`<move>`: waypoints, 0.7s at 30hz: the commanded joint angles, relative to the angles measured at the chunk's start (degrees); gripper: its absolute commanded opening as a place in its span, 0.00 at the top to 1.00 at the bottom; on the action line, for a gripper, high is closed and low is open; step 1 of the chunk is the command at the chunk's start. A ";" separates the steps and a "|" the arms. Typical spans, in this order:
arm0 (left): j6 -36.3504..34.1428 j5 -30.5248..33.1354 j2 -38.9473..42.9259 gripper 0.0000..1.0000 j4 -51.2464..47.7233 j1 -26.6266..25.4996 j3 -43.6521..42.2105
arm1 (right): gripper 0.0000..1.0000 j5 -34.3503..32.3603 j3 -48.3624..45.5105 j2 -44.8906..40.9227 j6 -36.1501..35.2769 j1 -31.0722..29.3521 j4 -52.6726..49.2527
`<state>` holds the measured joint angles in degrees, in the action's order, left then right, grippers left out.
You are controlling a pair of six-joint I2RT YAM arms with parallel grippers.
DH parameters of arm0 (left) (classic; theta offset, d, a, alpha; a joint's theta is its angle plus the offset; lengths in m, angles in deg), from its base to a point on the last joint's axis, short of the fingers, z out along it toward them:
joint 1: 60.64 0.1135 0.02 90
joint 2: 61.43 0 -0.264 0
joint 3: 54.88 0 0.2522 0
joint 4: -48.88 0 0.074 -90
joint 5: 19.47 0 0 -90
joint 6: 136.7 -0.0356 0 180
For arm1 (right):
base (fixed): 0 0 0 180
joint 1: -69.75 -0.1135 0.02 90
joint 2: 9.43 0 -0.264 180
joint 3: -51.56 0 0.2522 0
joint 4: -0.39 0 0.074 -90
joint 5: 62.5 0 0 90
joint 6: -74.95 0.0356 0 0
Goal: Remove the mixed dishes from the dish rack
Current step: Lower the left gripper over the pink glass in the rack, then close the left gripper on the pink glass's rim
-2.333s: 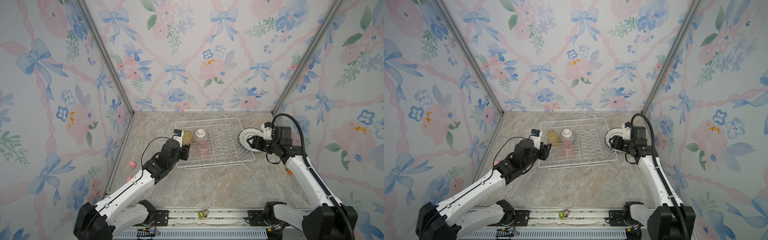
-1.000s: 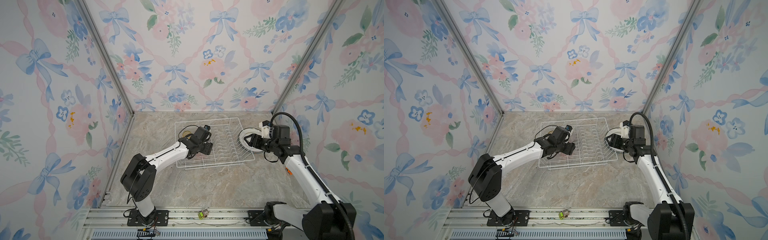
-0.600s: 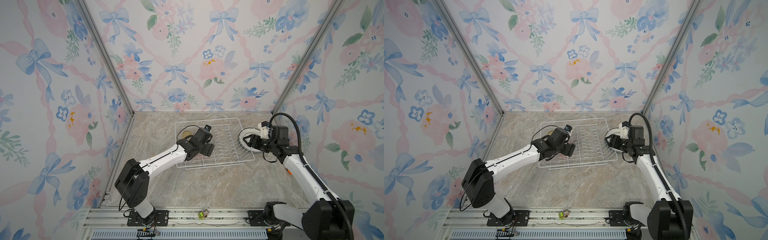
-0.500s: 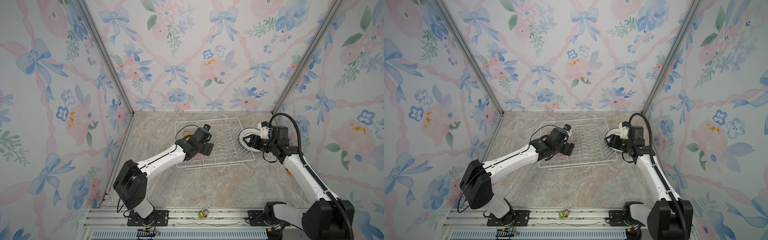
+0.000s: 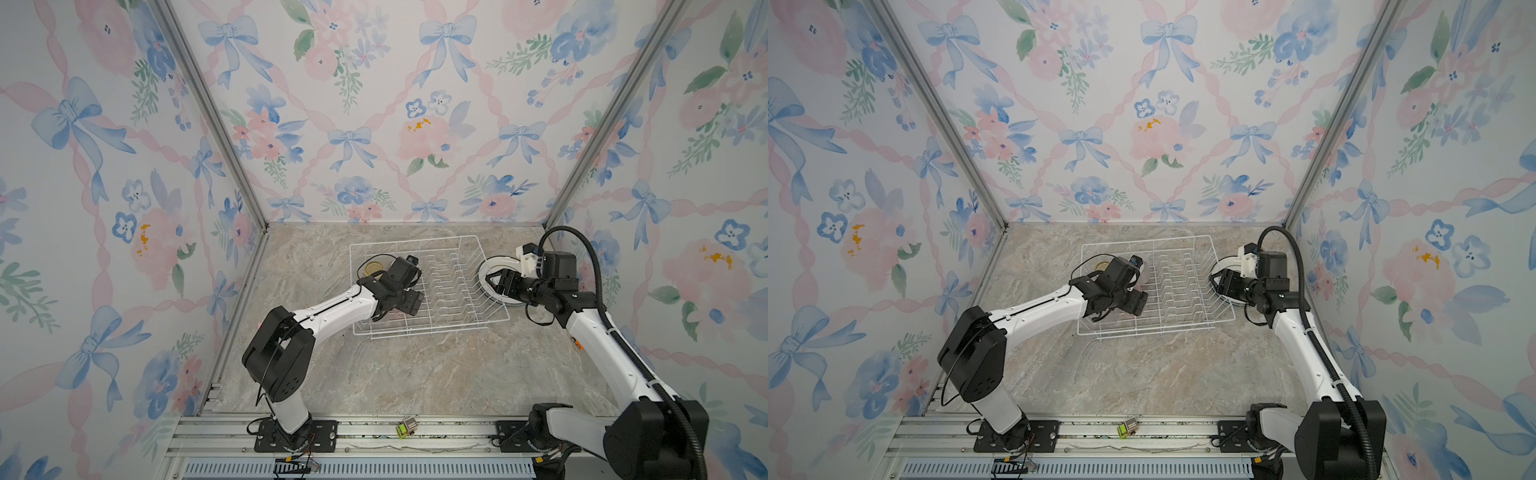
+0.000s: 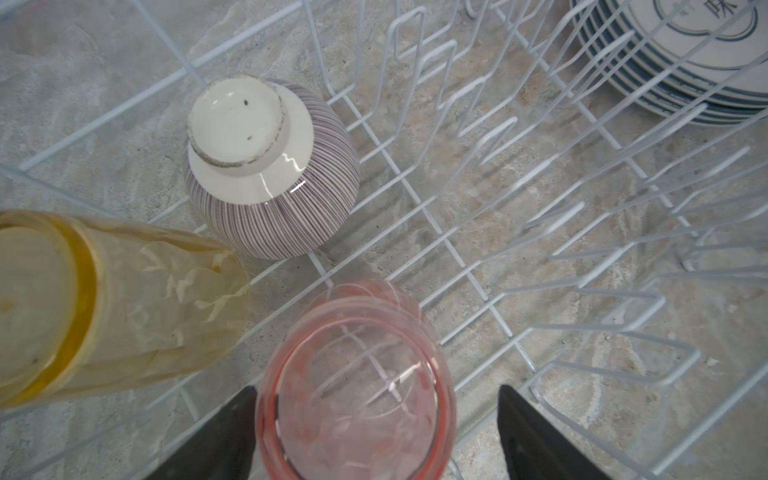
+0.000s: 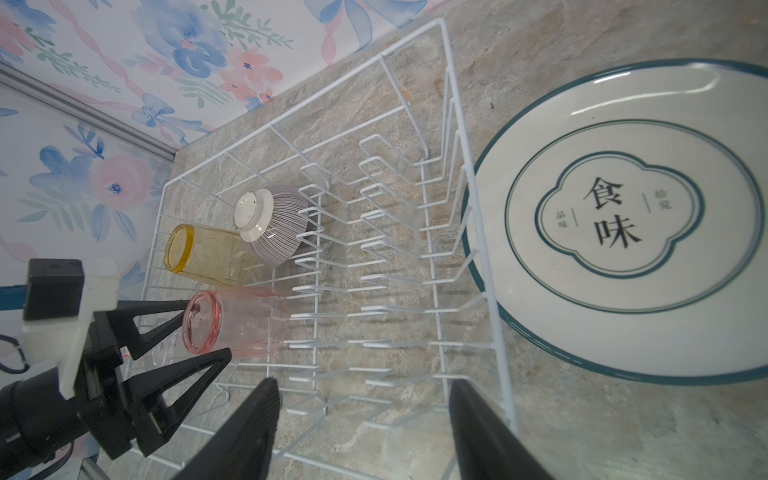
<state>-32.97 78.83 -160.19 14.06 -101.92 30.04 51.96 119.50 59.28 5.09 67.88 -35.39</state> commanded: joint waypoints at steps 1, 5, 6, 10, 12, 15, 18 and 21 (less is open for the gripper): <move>-0.64 -1.97 -1.89 0.11 -1.09 0.67 1.13 | 0.33 0.84 -0.60 -0.56 -0.02 0.48 0.22; -0.82 -2.47 -3.56 0.12 -1.09 0.67 1.70 | 0.33 0.90 -0.74 -0.29 0.11 0.47 0.55; -0.90 -2.41 -3.84 0.12 -1.06 0.72 1.87 | 0.33 1.00 -0.71 -0.22 0.12 0.46 0.64; -1.17 -2.12 -4.75 0.12 -1.07 0.84 2.58 | 0.33 1.02 -0.65 0.16 0.11 0.57 0.75; -1.19 -2.31 -5.02 0.13 -1.09 0.93 2.67 | 0.33 1.02 -0.59 0.29 0.11 0.60 0.81; -1.17 -2.16 -4.95 0.15 -1.22 0.99 2.61 | 0.32 1.07 -0.64 0.46 0.16 0.55 0.93; -1.17 -2.56 -4.91 0.19 -1.25 1.02 2.50 | 0.32 1.18 -0.58 0.77 0.22 0.55 1.10; -1.17 -4.13 -4.99 0.27 -1.27 1.36 2.58 | 0.32 1.25 -0.64 0.93 0.27 0.55 1.26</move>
<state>-33.71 76.84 -164.08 14.19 -101.16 31.79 52.40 119.41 59.50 5.09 68.19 -34.95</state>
